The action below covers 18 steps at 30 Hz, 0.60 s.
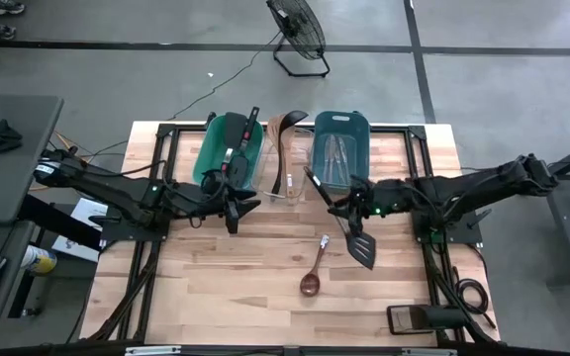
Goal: Pick & Place Kitchen Items
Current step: Put the black slotted spatula into the transparent bin
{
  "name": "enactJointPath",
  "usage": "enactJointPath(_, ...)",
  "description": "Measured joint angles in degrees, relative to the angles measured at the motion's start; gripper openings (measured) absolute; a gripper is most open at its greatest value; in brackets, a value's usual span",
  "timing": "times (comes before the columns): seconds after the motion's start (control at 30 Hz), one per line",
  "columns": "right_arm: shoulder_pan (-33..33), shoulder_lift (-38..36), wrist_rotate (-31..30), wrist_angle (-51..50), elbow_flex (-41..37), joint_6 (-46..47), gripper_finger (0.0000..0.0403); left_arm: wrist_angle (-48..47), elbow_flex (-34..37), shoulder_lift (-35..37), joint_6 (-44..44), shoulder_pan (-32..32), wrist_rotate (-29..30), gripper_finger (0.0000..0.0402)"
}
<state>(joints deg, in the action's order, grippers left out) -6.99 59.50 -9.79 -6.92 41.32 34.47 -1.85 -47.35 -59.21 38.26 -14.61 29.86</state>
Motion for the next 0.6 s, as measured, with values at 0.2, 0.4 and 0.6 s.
enactJointPath(0.2,4.91,-0.33,7.20,8.64,0.00,-4.66,0.0064,11.52,0.02,-5.17,-6.02,0.02,2.71,0.0176)
enactJointPath(0.4,8.93,-0.52,16.07,13.66,0.00,-6.10,0.0064,23.09,0.02,-10.60,-8.96,0.15,3.94,0.0243)
enactJointPath(0.6,10.17,-0.49,21.03,13.65,0.00,-8.24,0.0064,28.63,-1.47,-14.94,-8.04,2.90,3.72,0.0299)
